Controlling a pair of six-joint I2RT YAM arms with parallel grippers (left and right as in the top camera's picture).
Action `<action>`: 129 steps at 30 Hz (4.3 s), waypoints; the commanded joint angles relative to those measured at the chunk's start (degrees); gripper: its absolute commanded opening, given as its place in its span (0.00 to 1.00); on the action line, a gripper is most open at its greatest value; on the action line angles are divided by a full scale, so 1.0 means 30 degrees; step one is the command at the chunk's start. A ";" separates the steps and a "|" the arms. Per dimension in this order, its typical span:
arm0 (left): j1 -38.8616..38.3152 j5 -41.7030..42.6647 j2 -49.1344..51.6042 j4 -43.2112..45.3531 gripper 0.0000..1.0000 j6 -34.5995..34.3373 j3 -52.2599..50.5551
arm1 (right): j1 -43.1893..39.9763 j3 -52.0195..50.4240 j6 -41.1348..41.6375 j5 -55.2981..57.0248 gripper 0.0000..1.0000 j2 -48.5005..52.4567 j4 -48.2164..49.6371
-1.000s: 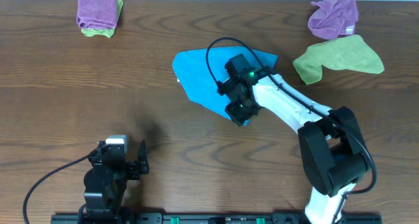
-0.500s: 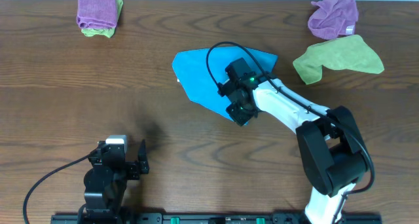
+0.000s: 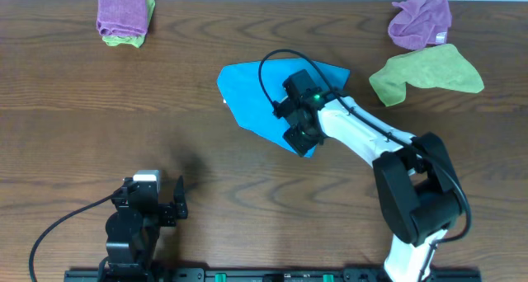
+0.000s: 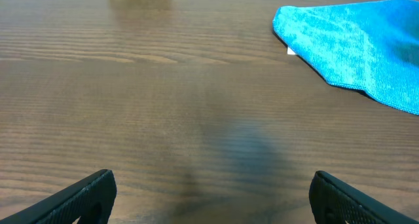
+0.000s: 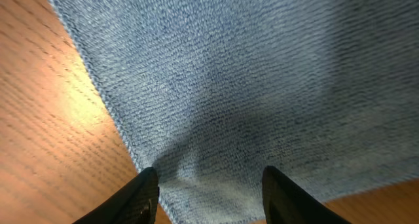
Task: Fold the cloth
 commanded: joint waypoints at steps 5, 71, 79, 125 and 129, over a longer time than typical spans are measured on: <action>0.0117 -0.0131 -0.0102 0.0066 0.95 -0.0146 -0.0255 | 0.0124 0.0219 -0.0313 0.0051 0.41 0.0831 0.0138; 0.0117 -0.0124 -0.0102 0.0066 0.95 -0.0146 -0.0255 | -0.0481 1.4695 -0.1792 0.0313 0.58 0.5799 -0.8167; 0.0117 -0.0124 -0.0102 0.0066 0.95 -0.0146 -0.0255 | -0.0117 1.2524 -0.1435 0.2229 0.66 0.5799 -0.7111; 0.0117 -0.0124 -0.0102 0.0066 0.96 -0.0146 -0.0255 | 0.3934 2.7161 -0.0525 0.4452 0.01 0.4612 -0.8349; 0.0117 -0.0124 -0.0109 0.0066 0.95 -0.0146 -0.0255 | 0.4714 2.7518 -0.0532 0.4459 0.01 0.3621 -0.8939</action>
